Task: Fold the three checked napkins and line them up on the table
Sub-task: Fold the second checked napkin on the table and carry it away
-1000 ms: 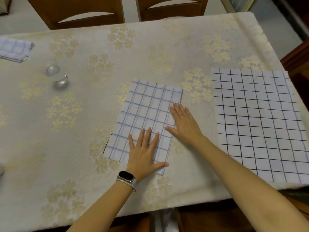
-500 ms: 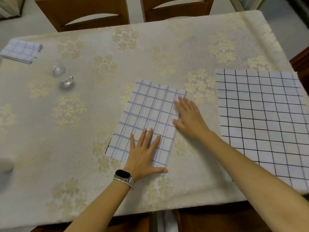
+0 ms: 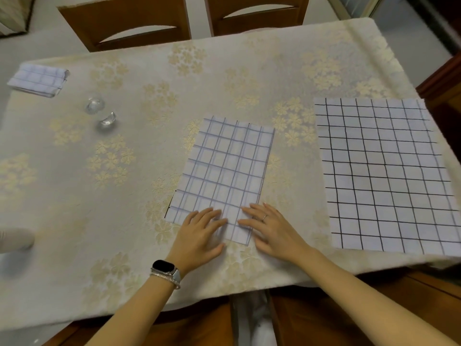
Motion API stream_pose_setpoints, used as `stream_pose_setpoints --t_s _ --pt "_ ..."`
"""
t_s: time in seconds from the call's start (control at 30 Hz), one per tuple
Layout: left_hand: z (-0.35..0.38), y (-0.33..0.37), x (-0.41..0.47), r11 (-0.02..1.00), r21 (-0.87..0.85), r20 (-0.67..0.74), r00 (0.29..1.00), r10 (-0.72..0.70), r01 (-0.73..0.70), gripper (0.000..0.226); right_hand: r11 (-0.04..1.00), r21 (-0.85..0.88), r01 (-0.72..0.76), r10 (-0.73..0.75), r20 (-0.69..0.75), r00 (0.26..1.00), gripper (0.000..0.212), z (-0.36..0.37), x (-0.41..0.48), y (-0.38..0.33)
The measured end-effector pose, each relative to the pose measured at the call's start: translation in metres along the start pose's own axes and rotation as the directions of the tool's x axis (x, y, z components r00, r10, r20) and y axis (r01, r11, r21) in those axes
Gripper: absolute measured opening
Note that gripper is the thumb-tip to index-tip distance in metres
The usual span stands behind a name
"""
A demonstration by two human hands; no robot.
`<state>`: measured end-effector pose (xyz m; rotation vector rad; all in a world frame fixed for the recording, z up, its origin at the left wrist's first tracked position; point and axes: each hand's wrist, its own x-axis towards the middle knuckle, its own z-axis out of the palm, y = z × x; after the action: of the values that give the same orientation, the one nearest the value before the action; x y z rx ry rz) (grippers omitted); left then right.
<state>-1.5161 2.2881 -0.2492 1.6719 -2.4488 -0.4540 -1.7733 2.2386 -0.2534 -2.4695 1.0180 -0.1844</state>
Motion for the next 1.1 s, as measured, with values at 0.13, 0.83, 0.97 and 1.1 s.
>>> stream_pose_setpoints --t_s 0.13,0.83,0.97,1.1 --pt "0.006 0.006 -0.003 0.999 0.012 0.014 0.999 -0.042 0.042 0.057 1.0 -0.027 -0.009 0.007 -0.063 0.998 0.042 0.003 0.005 -0.005" --pt "-0.002 0.017 0.015 0.996 0.005 -0.149 0.984 -0.093 0.095 0.033 0.992 -0.025 -0.123 0.114 -0.228 0.967 0.043 0.012 0.026 -0.014" --pt "-0.007 -0.001 0.002 0.995 0.037 -0.147 0.985 -0.086 0.093 0.043 0.95 0.219 -0.225 0.253 -0.112 0.961 0.046 0.002 0.016 -0.004" --pt "-0.014 -0.03 -0.017 0.993 0.059 -0.18 0.98 -0.089 0.101 0.048 0.881 0.393 -0.263 0.306 -0.051 0.951 0.051 -0.023 -0.004 0.007"
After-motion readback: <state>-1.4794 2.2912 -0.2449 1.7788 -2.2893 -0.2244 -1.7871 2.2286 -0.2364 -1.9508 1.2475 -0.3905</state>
